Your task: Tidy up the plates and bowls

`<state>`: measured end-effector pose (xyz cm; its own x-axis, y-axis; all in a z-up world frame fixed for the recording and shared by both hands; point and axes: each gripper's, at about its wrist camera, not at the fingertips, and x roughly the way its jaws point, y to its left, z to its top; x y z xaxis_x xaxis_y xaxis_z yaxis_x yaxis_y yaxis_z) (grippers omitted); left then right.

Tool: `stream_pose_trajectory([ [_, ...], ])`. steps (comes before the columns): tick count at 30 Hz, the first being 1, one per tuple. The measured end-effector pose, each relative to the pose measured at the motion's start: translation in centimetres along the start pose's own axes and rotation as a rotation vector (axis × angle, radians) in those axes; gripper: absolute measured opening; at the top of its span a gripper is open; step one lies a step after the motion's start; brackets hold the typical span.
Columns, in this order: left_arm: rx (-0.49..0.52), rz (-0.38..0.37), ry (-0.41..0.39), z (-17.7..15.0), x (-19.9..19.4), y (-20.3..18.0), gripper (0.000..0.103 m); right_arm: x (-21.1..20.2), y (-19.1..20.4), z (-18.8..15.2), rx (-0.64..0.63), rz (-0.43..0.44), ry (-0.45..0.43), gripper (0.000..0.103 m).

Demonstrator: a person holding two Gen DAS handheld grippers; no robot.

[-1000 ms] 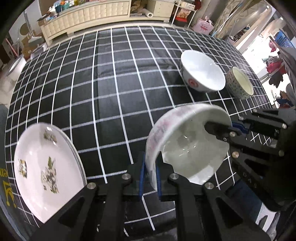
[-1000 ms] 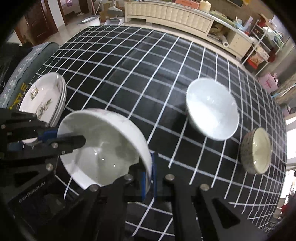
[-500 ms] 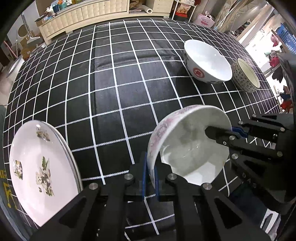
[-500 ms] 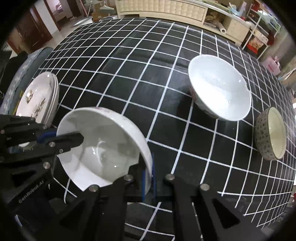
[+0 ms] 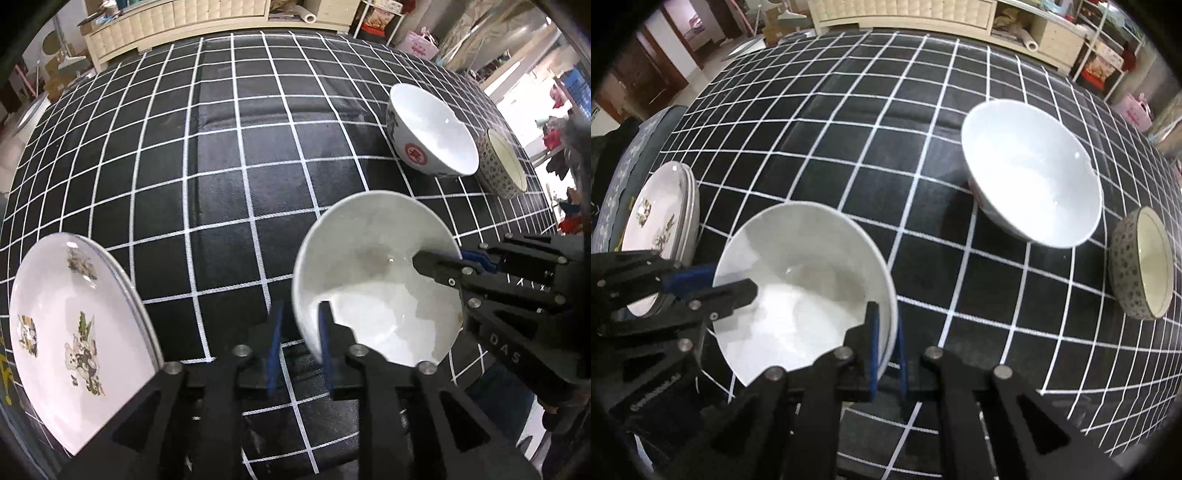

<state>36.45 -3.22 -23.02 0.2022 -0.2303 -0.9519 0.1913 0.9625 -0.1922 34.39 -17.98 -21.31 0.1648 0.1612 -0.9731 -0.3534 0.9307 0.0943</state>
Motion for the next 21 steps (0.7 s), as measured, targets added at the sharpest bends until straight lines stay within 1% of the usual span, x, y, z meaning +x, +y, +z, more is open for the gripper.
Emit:
stream_pose_trajectory([
  [1, -0.002, 0.003, -0.006, 0.0, -0.2, 0.1, 0.026, 0.0, -0.1, -0.1, 0.002, -0.002, 0.001, 0.012],
  [4, -0.001, 0.028, -0.015, 0.0, -0.9, 0.3, 0.031, -0.7, -0.5, -0.3, 0.019, 0.003, -0.02, 0.013],
  [5, -0.004, 0.041, -0.021, 0.0, -1.3, 0.3, 0.031, -1.0, -0.6, -0.3, 0.024, 0.0, -0.029, 0.02],
  [6, -0.007, 0.047, -0.029, 0.0, -1.6, 0.4, 0.032, -1.4, -0.7, -0.4, 0.026, -0.005, -0.037, 0.036],
  [7, -0.006, 0.05, -0.037, 0.0, -1.9, 0.3, 0.032, -1.8, -0.8, -0.4, 0.028, -0.011, -0.047, 0.046],
  [8, -0.002, 0.053, -0.044, 0.1, -2.2, 0.2, 0.032, -2.2, -0.8, -0.5, 0.029, -0.017, -0.061, 0.063],
  [9, 0.005, 0.056, -0.057, 0.1, -2.6, 0.0, 0.032, -2.9, -0.9, -0.7, 0.03, -0.027, -0.088, 0.069],
  [11, 0.021, 0.066, -0.079, 0.4, -3.3, -0.5, 0.032, -4.0, -1.1, -0.7, 0.029, -0.04, -0.118, 0.069],
  [14, 0.051, 0.091, -0.106, 1.1, -4.3, -1.4, 0.032, -5.3, -1.7, -0.8, 0.032, -0.047, -0.137, 0.071],
  [15, 0.06, 0.096, -0.117, 1.4, -4.7, -1.7, 0.032, -5.8, -2.0, -0.8, 0.033, -0.045, -0.146, 0.074],
  [17, 0.07, 0.103, -0.14, 2.1, -5.4, -2.1, 0.032, -6.6, -2.6, -0.9, 0.041, -0.036, -0.16, 0.077],
  [18, 0.072, 0.101, -0.15, 2.4, -5.6, -2.3, 0.036, -7.2, -3.1, -0.9, 0.052, -0.034, -0.17, 0.079],
  [19, 0.074, 0.094, -0.161, 2.8, -6.0, -2.6, 0.044, -7.5, -3.4, -0.9, 0.06, -0.035, -0.178, 0.081],
  [21, 0.074, 0.081, -0.185, 3.9, -6.6, -3.1, 0.052, -8.0, -4.0, -0.6, 0.078, -0.044, -0.196, 0.086],
])
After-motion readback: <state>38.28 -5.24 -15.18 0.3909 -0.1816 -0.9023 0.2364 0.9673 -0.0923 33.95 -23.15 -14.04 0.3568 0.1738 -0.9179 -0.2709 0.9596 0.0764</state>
